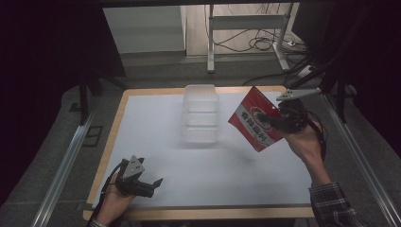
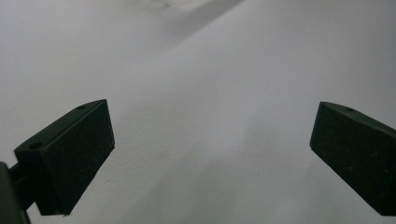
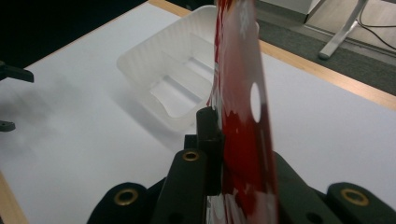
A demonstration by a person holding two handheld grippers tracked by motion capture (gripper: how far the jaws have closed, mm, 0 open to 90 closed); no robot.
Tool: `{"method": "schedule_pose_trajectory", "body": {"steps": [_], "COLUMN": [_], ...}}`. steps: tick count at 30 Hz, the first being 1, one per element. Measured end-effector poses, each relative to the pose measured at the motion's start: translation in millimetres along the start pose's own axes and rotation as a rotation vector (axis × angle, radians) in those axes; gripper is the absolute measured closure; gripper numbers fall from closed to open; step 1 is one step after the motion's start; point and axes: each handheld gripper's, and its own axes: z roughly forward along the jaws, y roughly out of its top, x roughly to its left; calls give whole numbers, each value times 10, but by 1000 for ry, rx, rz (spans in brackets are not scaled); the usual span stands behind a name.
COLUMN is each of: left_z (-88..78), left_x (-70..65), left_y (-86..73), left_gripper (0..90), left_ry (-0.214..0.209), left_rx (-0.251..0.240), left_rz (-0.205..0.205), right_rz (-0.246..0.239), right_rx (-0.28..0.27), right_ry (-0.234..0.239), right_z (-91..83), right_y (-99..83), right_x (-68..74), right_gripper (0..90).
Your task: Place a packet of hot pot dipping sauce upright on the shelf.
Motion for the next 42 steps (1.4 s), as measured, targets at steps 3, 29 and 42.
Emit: {"method": "schedule_pose_trajectory", "body": {"steps": [3, 29, 42], "left_z": [2, -32, -38], "left_x": [0, 39, 40], "left_y": [-1, -20, -19], "left_gripper": [0, 0, 0], "left_ry": [1, -1, 2], "left_rx": [1, -21, -25], "left_rz": [1, -13, -12], "right_rz": [-4, -103, -159], "right_rx": [9, 49, 72], "right_ry": [15, 136, 162], "right_z": [45, 585, 891], "right_y": [59, 599, 848], "right_x": [-3, 112, 245], "right_gripper": [875, 875, 875]}}
